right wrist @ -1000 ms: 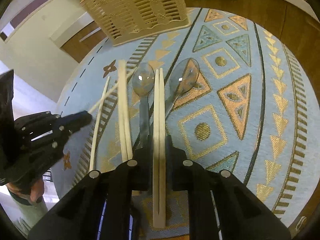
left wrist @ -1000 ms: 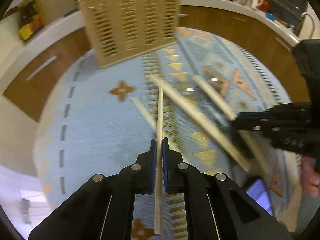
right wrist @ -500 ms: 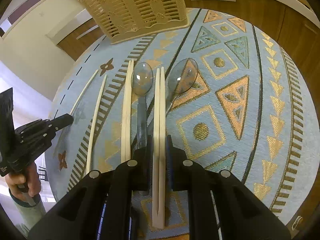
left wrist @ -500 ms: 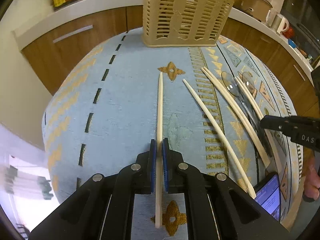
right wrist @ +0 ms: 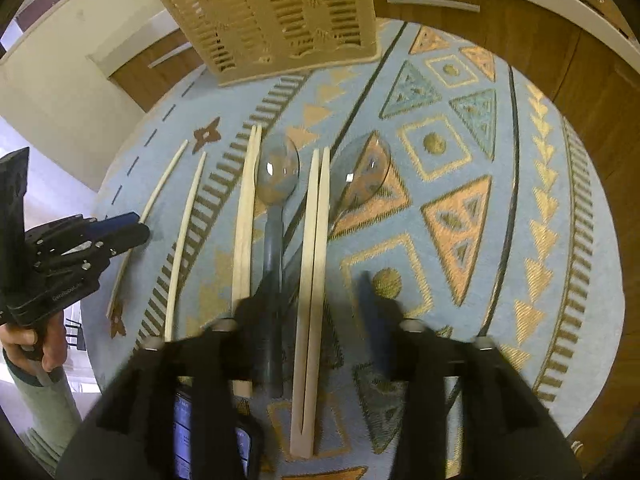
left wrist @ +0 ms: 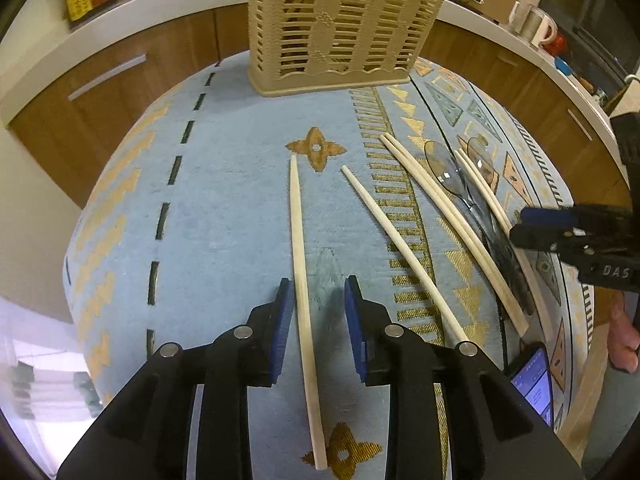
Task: Organize utensils
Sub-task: 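Close the right tool on a chopstick while the left tool grasps another chopstick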
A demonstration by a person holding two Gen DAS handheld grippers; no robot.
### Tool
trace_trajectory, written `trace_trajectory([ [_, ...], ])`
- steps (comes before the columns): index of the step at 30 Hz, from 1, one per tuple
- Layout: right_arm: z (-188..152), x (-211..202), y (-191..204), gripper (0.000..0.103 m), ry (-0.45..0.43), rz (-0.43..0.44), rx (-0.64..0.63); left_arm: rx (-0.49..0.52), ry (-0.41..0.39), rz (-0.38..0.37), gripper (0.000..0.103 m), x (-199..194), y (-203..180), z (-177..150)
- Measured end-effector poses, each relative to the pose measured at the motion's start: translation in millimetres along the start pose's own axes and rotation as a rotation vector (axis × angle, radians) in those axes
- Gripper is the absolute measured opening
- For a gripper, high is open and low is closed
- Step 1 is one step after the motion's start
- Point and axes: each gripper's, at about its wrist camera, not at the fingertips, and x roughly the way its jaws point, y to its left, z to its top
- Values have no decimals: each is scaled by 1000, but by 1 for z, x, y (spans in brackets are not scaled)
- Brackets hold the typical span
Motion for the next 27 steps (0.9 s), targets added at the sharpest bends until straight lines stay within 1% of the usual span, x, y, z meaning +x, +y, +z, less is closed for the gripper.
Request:
trace_trajectory([
  [1,0,-1,0,45,3,-7,-10,4,1,1,25,0,-1,0],
  [2,0,0,1,43,10,-11,-18,11,1,3,25,0,-2,0],
  [4,0,2,3,32,29,-28,-41,19,3,4,25,1,-2,1],
  [8,-1,10,12,23,73,-57,-100,44,15,0,25,1,-3,2],
  [11,-1,17,18,21,99,-87,-130,63,28,-3,25,2,-3,4],
  [14,3,20,20,20,115,-100,-143,79,45,-8,25,3,-2,8],
  [18,15,26,18,20,155,-72,-147,101,66,4,25,5,-5,14],
  [19,16,27,19,14,160,-73,-148,104,65,19,20,5,-6,14],
  [20,17,28,19,14,168,-73,-151,107,64,38,11,6,-7,14],
  [22,18,29,19,13,169,-69,-151,108,54,72,5,6,-7,13],
  [25,15,27,16,11,151,-62,-141,87,30,73,4,4,-4,10],
  [27,10,23,14,10,132,-63,-137,70,16,56,4,1,-4,8],
])
